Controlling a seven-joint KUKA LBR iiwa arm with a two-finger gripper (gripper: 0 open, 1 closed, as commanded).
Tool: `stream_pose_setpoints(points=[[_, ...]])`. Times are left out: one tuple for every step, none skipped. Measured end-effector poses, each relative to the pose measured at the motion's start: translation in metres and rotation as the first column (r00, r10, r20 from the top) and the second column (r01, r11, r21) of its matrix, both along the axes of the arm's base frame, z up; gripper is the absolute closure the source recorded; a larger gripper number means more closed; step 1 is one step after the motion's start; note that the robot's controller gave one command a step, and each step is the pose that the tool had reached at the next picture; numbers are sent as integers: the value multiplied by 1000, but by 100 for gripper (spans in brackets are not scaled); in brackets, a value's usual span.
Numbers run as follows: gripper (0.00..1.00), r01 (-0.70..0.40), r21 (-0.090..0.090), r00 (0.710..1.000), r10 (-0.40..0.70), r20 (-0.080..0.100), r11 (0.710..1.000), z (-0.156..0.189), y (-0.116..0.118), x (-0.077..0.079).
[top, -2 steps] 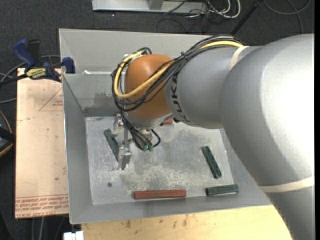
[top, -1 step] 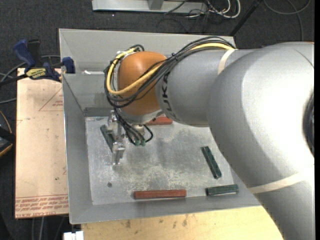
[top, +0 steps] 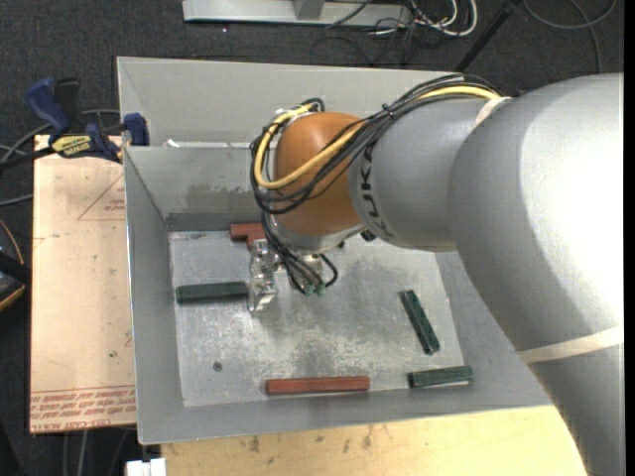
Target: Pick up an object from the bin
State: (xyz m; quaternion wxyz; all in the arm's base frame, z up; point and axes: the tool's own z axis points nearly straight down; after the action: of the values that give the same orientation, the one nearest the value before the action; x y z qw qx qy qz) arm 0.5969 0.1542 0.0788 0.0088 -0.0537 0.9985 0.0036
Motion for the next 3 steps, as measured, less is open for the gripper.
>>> stream_pose_setpoints(points=[[0,0,-2,1000,0,-5,1000,-3,-1,-2],[0,0,-2,1000,0,-5,1000,-3,-1,-2],[100,-49,-12,999,49,-7,999,-1,48,27]])
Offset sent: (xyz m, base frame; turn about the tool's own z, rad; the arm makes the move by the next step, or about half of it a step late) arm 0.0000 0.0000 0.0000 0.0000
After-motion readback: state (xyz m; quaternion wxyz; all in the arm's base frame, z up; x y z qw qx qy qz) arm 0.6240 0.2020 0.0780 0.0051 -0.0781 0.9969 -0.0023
